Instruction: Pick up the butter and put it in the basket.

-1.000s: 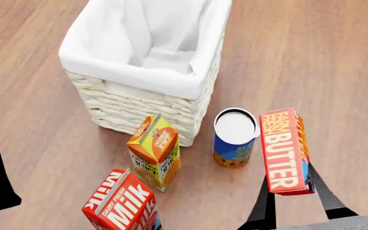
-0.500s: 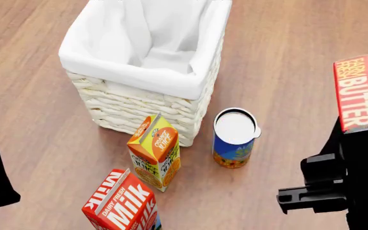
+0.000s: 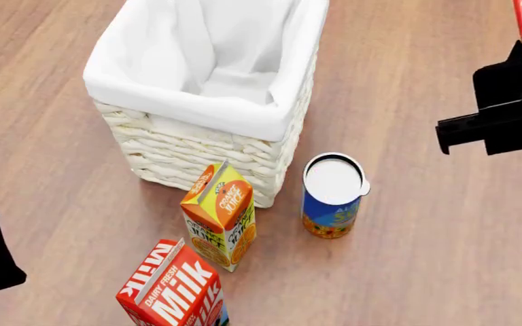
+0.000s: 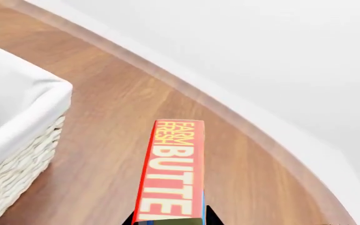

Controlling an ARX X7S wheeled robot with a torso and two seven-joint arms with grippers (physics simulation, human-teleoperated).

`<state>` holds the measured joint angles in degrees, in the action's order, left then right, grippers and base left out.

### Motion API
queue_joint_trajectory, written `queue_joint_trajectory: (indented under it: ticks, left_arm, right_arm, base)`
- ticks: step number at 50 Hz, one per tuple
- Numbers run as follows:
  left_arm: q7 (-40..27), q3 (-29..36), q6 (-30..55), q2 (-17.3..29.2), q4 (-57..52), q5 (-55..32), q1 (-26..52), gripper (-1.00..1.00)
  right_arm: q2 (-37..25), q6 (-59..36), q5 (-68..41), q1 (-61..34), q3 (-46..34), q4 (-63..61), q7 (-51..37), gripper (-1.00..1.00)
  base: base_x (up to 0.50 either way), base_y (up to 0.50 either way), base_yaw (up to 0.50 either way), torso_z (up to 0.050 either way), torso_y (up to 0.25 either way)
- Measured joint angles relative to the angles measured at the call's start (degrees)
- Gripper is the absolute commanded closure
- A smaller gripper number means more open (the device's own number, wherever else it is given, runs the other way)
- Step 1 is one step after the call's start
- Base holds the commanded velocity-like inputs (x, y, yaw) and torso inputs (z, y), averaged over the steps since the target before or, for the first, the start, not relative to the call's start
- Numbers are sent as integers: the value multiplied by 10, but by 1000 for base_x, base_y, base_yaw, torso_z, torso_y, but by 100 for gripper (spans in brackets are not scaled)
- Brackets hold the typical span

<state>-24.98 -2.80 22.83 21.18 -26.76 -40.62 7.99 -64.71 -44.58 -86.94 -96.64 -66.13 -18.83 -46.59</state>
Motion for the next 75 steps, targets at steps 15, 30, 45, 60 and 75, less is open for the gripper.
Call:
queue_joint_trajectory:
  ticks: [15,30,45,60,75]
  left_arm:
    - [-5,-2,1,2,-2,-7,1,-100]
    - [-12,-5,3,3,-13,-17,-3,-100]
    - [-20,-7,6,5,-25,-26,-6,-100]
    - [-29,-8,9,6,-31,-34,-6,-100]
    - [-33,-7,8,7,-31,-36,-6,-100]
  right_arm:
    - [96,-58,11,-65,-4,205,86,100]
    - [189,-114,6,-105,-17,402,153,100]
    - [327,-90,77,-134,-69,620,325,100]
    - [499,-37,224,-147,-85,867,570,100]
    - [591,-45,544,-130,144,929,756,100]
  base:
    - [0,0,0,0,1]
    - [0,0,0,1,1]
    - [0,0,0,1,1]
    - [0,0,0,0,1]
    - [0,0,0,1,1]
